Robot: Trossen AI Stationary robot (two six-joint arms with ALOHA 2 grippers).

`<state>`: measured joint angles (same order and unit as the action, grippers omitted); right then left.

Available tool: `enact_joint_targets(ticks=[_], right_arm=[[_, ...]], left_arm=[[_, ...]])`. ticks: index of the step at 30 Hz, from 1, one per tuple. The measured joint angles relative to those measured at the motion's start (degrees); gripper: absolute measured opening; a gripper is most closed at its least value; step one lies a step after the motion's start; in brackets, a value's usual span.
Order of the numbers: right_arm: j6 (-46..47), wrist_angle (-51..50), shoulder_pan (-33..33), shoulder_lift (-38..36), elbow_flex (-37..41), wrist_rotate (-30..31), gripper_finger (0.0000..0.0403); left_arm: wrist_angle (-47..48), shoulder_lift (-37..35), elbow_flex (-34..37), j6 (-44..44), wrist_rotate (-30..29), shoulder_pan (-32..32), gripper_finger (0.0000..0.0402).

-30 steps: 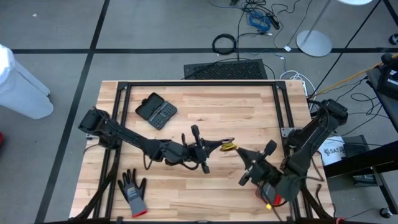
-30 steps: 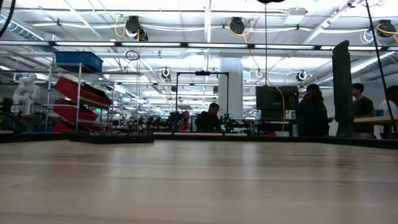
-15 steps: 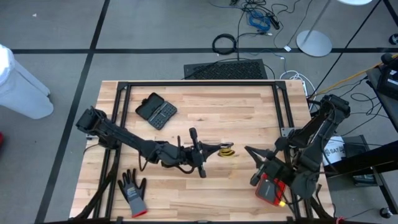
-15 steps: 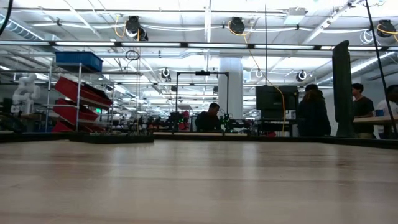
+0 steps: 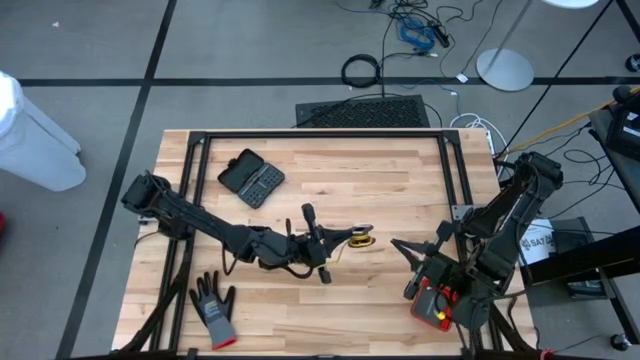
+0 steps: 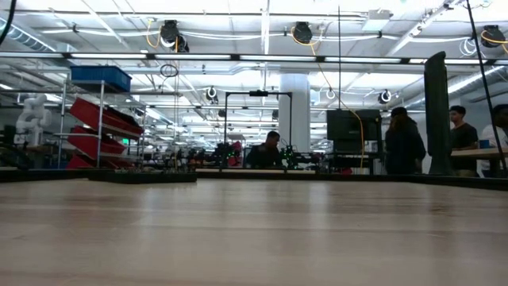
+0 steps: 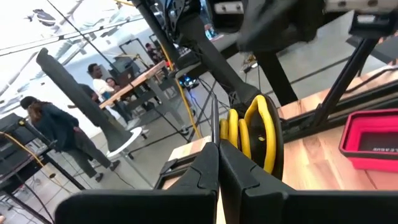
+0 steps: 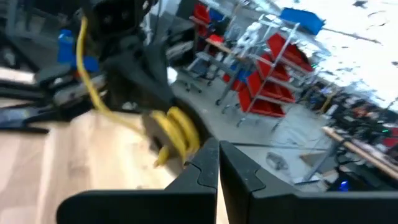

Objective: Coil cords
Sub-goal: Coil the yellow wire onto the spool

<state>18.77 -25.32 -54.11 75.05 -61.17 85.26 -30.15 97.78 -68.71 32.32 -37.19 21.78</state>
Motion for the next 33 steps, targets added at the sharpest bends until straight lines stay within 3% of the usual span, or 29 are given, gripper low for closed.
enact_joint_targets(ticks=[7,18,28,33], right_arm=[[1.34,-4.93,0.48,0.75,0.04,-12.51,0.0],[-20.96,14.05,1.76,6.06,0.04,-14.14,0.0042],[-30.63,18.96,6.78,10.13,0.04,-21.05,0.0082],[-43.62,29.96,7.72,13.4,0.04,-20.29,0.0098]], left_arm=[[-0.39,-0.11,0.0,-0.04,-0.15,-0.01,0.0],[-0.27,-0.11,-0.02,-0.35,-1.05,-1.55,0.0],[1.44,-0.11,-0.04,-0.04,-1.03,-1.79,0.0],[2.18,-0.11,-0.04,-0.33,-2.11,-2.59,0.0]])
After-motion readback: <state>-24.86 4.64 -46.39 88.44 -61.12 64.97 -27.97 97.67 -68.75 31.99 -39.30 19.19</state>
